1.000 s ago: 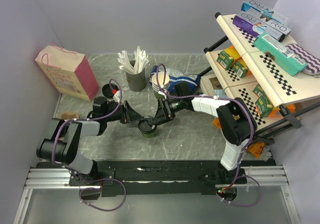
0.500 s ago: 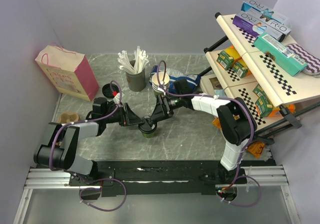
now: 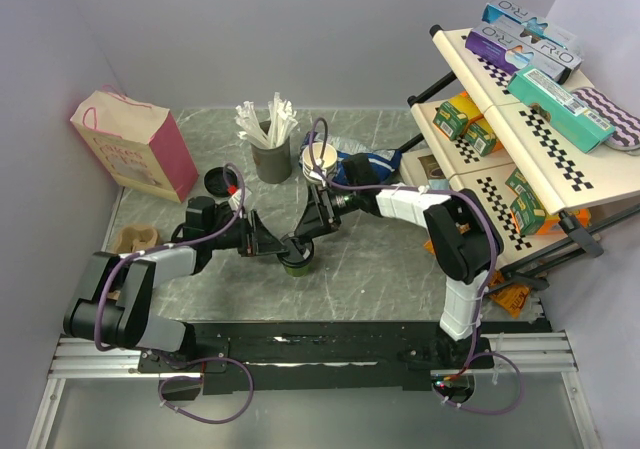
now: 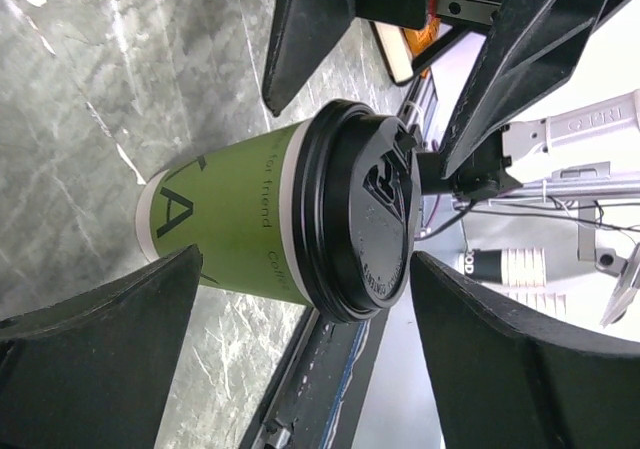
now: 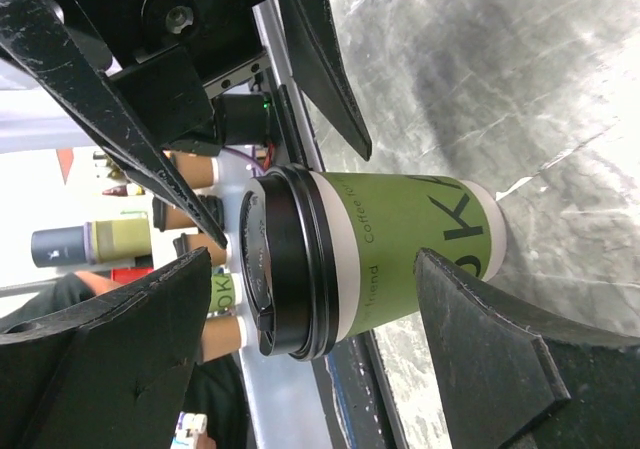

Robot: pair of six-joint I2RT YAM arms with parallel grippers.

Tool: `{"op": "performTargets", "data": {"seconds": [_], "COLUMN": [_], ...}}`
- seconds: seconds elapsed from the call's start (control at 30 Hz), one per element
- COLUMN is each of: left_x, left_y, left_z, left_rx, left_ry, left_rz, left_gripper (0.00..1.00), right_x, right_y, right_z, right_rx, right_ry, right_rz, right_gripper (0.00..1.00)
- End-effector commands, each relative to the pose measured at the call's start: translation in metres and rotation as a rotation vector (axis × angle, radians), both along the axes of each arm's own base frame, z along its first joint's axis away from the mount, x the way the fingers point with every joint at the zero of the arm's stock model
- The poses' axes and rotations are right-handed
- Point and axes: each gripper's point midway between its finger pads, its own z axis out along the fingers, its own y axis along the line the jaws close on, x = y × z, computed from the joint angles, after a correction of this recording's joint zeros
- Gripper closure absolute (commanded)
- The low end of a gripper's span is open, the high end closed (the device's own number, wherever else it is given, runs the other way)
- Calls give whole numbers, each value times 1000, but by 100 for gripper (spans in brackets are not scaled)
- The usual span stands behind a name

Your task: Pack the takeout coffee

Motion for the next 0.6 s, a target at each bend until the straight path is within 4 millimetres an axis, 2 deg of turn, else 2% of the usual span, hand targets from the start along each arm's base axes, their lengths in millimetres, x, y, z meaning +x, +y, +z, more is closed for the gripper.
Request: {"op": "performTargets", "data": {"seconds": [0.0, 0.2, 0.57], "left_x": [-12, -15, -15], "left_y": [-3, -6, -5], "left_z": [3, -6, -21], "left_rx": [-17, 15, 46], "left_ry": [-27, -14, 15], "left_rz": [-62, -78, -83], "left_gripper": [9, 8, 9], "right_x": [-6, -7, -8], "right_y": [4, 2, -7], "right_z": [1, -3, -37], "right_rx": [25, 14, -87], "right_ry": [4, -1, 52], "right_rz": [29, 25, -32], "right_gripper": [12, 13, 25]}}
